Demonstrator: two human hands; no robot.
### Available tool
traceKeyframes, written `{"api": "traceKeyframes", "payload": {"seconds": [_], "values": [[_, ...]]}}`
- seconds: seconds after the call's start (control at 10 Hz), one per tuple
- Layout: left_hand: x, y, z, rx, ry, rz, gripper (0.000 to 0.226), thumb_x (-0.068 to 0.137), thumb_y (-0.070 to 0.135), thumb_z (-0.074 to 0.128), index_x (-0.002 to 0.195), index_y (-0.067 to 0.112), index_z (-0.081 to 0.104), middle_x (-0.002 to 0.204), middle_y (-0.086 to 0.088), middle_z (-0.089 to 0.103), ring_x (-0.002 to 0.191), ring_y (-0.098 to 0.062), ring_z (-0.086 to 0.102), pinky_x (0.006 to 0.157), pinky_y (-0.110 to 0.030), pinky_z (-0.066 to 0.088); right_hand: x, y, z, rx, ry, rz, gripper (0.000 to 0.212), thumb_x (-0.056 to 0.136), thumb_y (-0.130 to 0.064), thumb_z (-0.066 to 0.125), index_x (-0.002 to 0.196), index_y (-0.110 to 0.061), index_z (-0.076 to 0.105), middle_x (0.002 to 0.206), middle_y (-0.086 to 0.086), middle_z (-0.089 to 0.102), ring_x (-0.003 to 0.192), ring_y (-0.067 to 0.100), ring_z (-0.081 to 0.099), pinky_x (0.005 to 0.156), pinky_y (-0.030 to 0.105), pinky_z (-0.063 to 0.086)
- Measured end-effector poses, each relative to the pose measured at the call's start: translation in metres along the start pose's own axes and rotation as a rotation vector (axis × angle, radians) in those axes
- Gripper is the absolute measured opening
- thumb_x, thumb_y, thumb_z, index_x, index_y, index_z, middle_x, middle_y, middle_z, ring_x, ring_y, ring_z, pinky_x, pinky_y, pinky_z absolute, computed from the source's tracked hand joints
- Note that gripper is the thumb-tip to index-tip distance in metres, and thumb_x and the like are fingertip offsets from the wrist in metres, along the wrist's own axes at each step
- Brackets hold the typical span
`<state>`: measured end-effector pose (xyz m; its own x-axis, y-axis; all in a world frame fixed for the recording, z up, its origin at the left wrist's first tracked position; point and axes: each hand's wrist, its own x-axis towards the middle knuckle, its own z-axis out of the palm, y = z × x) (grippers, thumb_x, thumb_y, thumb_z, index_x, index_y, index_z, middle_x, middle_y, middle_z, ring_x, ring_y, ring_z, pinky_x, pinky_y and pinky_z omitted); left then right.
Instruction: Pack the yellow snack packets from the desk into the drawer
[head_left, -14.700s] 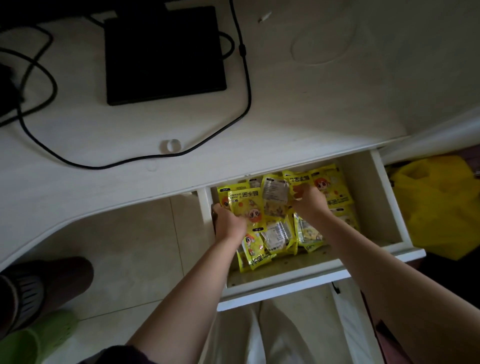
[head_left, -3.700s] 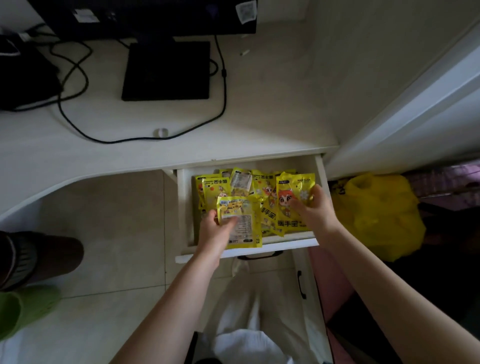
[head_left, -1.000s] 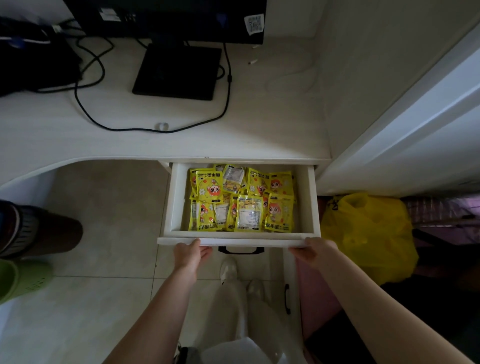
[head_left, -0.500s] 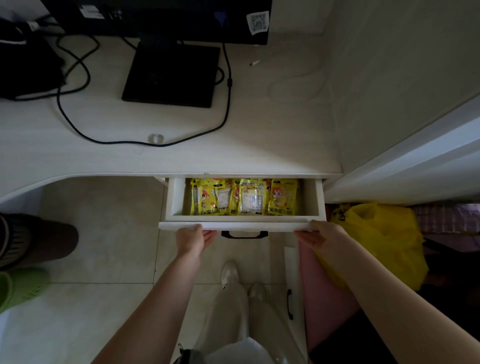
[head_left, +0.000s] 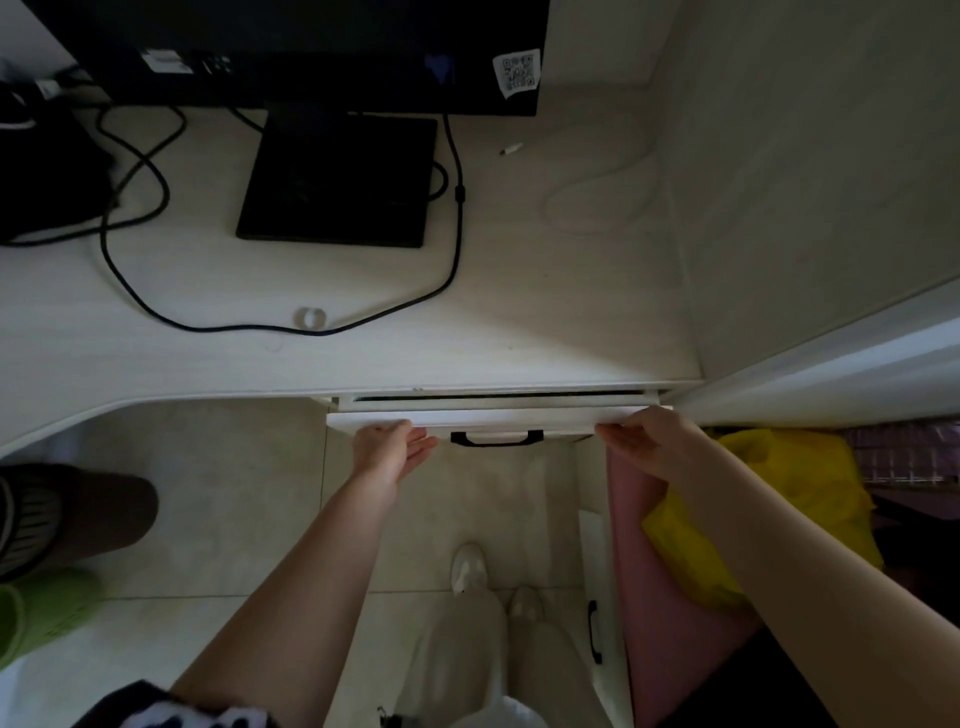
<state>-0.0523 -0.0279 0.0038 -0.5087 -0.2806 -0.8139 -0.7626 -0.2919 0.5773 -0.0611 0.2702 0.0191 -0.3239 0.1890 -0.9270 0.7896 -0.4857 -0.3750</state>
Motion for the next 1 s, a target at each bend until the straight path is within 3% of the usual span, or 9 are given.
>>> {"api": "traceKeyframes", "payload": {"seconds": [0.1, 0.2, 0.3, 0.4, 0.6, 0.7, 0.8, 0.9, 1.0], "values": [[0.008, 0.008, 0.002, 0.022, -0.027, 0.007, 0.017, 0.097, 0.005, 0.046, 0.11, -0.006, 0.051, 0.106, -0.021, 0.063, 0.071, -0.024, 0.068, 0.07, -0.029, 0.057, 0.005, -0.008, 0.006, 0.023, -0.015, -0.021, 0.036, 0.092, 0.014, 0.033, 0.127, 0.013, 0.042, 0.089, 0.025, 0.058, 0.1, 0.036, 0.062, 0.085, 0.04, 0.054], [0.014, 0.015, 0.002, 0.054, -0.061, 0.01, 0.028, 0.093, -0.001, 0.051, 0.12, -0.009, 0.049, 0.115, -0.021, 0.064, 0.073, -0.024, 0.069, 0.069, -0.029, 0.058, 0.006, -0.014, 0.011, 0.053, -0.027, -0.03, 0.025, 0.09, 0.017, 0.031, 0.107, 0.013, 0.048, 0.088, 0.025, 0.057, 0.091, 0.034, 0.062, 0.067, 0.039, 0.061], [0.017, 0.02, 0.002, 0.022, -0.065, -0.002, 0.03, 0.091, -0.004, 0.055, 0.118, 0.002, 0.044, 0.112, -0.017, 0.065, 0.067, -0.023, 0.07, 0.071, -0.031, 0.057, 0.011, -0.016, 0.014, 0.114, -0.058, -0.037, 0.024, 0.089, 0.019, 0.029, 0.088, 0.006, 0.049, 0.089, 0.024, 0.056, 0.084, 0.031, 0.061, 0.061, 0.038, 0.061], [0.02, 0.023, 0.004, 0.023, -0.059, -0.01, 0.029, 0.092, -0.002, 0.051, 0.118, 0.007, 0.042, 0.112, -0.015, 0.065, 0.071, -0.025, 0.07, 0.074, -0.034, 0.057, 0.011, -0.014, 0.016, 0.147, -0.104, -0.039, 0.025, 0.088, 0.019, 0.03, 0.099, 0.009, 0.05, 0.095, 0.024, 0.057, 0.085, 0.031, 0.062, 0.059, 0.037, 0.061], [0.018, 0.015, -0.001, 0.309, -0.043, 0.064, 0.048, 0.092, 0.001, 0.05, 0.138, 0.008, 0.039, 0.105, -0.01, 0.067, 0.058, -0.019, 0.065, 0.06, -0.028, 0.052, 0.007, -0.006, 0.014, 0.083, -0.08, -0.077, 0.021, 0.089, 0.012, 0.041, 0.107, 0.005, 0.049, 0.094, 0.015, 0.059, 0.085, 0.029, 0.065, 0.051, 0.031, 0.059], [0.011, 0.011, -0.007, 0.481, -0.048, 0.146, 0.051, 0.092, 0.002, 0.047, 0.141, 0.014, 0.039, 0.1, -0.006, 0.069, 0.06, -0.02, 0.065, 0.055, -0.026, 0.048, -0.003, -0.004, 0.013, 0.006, -0.104, -0.116, 0.022, 0.091, 0.007, 0.045, 0.112, 0.004, 0.049, 0.097, 0.015, 0.062, 0.089, 0.03, 0.065, 0.068, 0.037, 0.059], [-0.003, 0.005, -0.006, 0.625, -0.063, 0.284, 0.053, 0.089, 0.004, 0.052, 0.139, 0.016, 0.043, 0.089, 0.0, 0.071, 0.059, -0.019, 0.067, 0.054, -0.025, 0.047, -0.021, 0.002, 0.014, -0.153, -0.082, -0.183, 0.011, 0.093, 0.001, 0.046, 0.101, -0.002, 0.053, 0.109, 0.016, 0.059, 0.099, 0.031, 0.063, 0.084, 0.04, 0.053], [-0.021, -0.004, -0.006, 0.726, -0.051, 0.371, 0.046, 0.087, 0.006, 0.055, 0.132, 0.016, 0.051, 0.092, -0.004, 0.072, 0.061, -0.021, 0.067, 0.057, -0.026, 0.05, -0.031, 0.02, 0.01, -0.507, -0.026, -0.306, 0.031, 0.09, -0.005, 0.056, 0.121, -0.004, 0.052, 0.107, 0.017, 0.06, 0.081, 0.024, 0.06, 0.067, 0.032, 0.05], [-0.04, -0.022, -0.016, 0.987, -0.001, 0.504, 0.039, 0.086, 0.015, 0.056, 0.124, 0.019, 0.06, 0.105, -0.007, 0.073, 0.087, -0.027, 0.07, 0.078, -0.033, 0.056, -0.039, 0.047, -0.004, -1.074, -0.016, -0.518, 0.05, 0.087, -0.015, 0.059, 0.135, -0.01, 0.043, 0.123, 0.012, 0.059, 0.103, 0.027, 0.06, 0.076, 0.029, 0.047]]}}
